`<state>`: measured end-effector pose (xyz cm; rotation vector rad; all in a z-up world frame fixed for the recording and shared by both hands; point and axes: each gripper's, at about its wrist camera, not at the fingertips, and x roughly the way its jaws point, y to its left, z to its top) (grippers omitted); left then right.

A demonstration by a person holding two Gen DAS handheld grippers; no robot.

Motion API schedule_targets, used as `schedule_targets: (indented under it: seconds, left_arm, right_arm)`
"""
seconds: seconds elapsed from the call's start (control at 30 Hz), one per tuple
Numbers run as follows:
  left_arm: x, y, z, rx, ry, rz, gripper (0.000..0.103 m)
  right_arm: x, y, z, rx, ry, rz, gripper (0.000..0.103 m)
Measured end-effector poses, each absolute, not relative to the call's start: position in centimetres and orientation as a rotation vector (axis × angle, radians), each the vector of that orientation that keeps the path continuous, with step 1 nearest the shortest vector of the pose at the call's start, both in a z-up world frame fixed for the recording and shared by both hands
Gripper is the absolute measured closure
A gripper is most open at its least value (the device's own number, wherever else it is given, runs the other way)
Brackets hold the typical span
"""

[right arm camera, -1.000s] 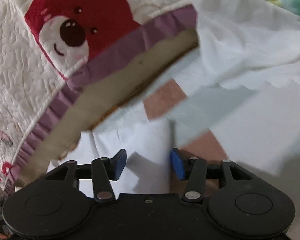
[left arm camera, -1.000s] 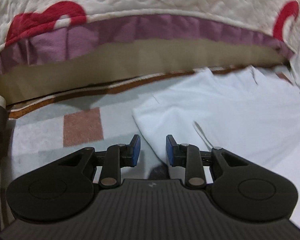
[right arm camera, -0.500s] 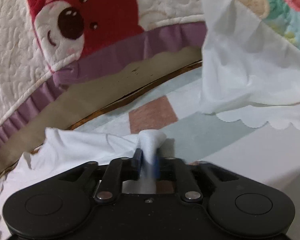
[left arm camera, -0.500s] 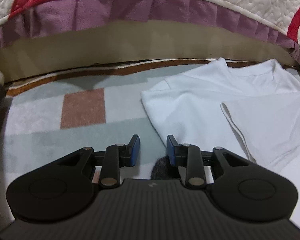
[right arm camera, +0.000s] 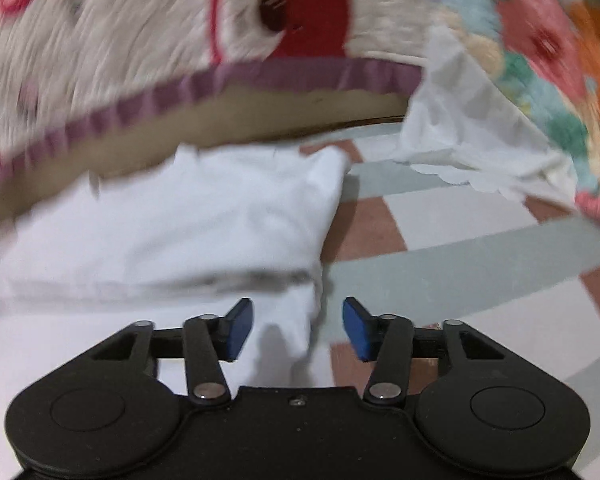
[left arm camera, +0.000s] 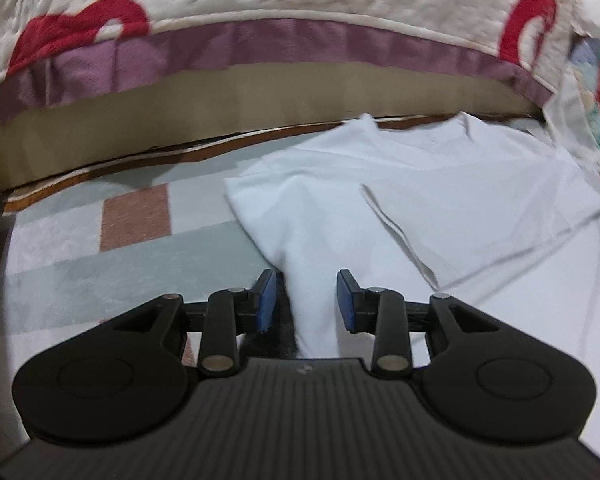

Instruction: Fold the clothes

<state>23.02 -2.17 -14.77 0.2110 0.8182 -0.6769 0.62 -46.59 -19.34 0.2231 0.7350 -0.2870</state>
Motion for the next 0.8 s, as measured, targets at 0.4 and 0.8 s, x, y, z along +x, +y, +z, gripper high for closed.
schedule_targets:
  seconds: [0.4, 0.8]
  left_arm:
    - [22.9, -0.2, -15.4, 0.201, 0.838, -0.629, 0.07]
    - [17.1, 3.8, -15.3, 0.118, 1.074, -0.68, 0.07]
  right_arm:
    - [2.3, -47.0, -20.5, 0.172, 0.662, -0.432, 0.092]
    - [-8.3, -46.1, -17.9, 0.551, 0.965, -0.237, 0.053]
